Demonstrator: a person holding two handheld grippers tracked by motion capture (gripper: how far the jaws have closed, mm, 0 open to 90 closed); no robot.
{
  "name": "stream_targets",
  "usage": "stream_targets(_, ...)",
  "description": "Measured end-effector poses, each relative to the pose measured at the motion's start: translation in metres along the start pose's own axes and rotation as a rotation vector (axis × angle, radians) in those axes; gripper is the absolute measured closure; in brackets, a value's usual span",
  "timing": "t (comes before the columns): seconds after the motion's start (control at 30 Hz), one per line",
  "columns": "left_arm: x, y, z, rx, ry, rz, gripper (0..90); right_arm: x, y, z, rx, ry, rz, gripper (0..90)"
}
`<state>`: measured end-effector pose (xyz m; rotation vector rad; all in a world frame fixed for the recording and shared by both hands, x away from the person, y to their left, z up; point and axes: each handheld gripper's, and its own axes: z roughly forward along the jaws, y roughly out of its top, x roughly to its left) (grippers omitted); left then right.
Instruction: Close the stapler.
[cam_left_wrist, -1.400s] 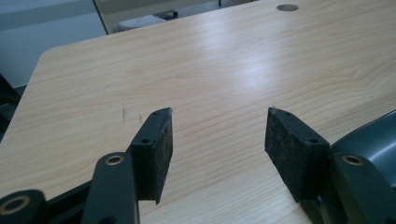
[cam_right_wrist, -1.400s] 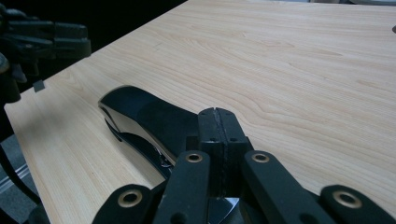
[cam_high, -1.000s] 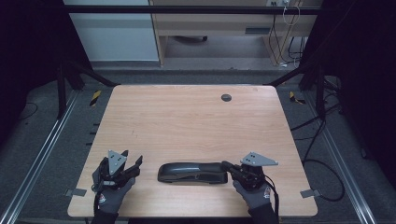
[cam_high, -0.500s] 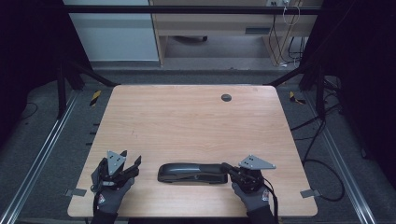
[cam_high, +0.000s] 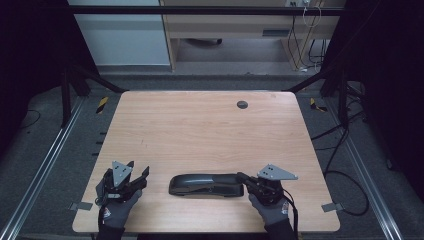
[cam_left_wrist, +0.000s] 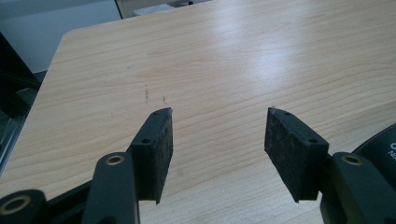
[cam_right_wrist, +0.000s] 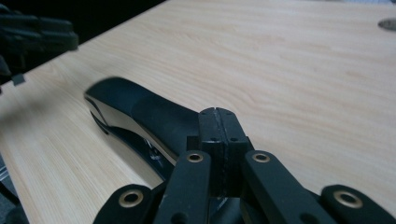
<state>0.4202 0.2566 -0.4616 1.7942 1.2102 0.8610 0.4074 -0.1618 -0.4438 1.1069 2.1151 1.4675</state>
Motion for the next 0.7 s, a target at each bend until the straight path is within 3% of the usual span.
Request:
stream_targets(0.1, 0.002, -0.001, 0.0, 0.002, 0.0, -0.004, 41.3, 0.002, 0.005, 0.001, 0.024, -0.039, -0.035, 85.7)
stream_targets(0.17, 0.003, -0.001, 0.0, 0.001, 0.0, -0.004, 41.0, -0.003, 0.005, 0.0, 0.007, -0.052, -0.015, 84.3)
stream_targets(0.4, 0.008, -0.003, 0.005, 0.034, -0.017, -0.008, 38.0, -0.042, -0.002, -0.017, -0.061, -0.169, 0.045, 63.2)
stream_targets(0.5, 0.011, -0.005, 0.009, 0.057, -0.022, -0.012, 36.7, -0.061, -0.011, -0.02, -0.026, -0.224, 0.066, 53.3)
stream_targets(0.7, 0.018, -0.009, 0.017, 0.123, -0.035, -0.006, 33.8, -0.097, -0.033, -0.018, 0.117, -0.366, 0.113, 38.4)
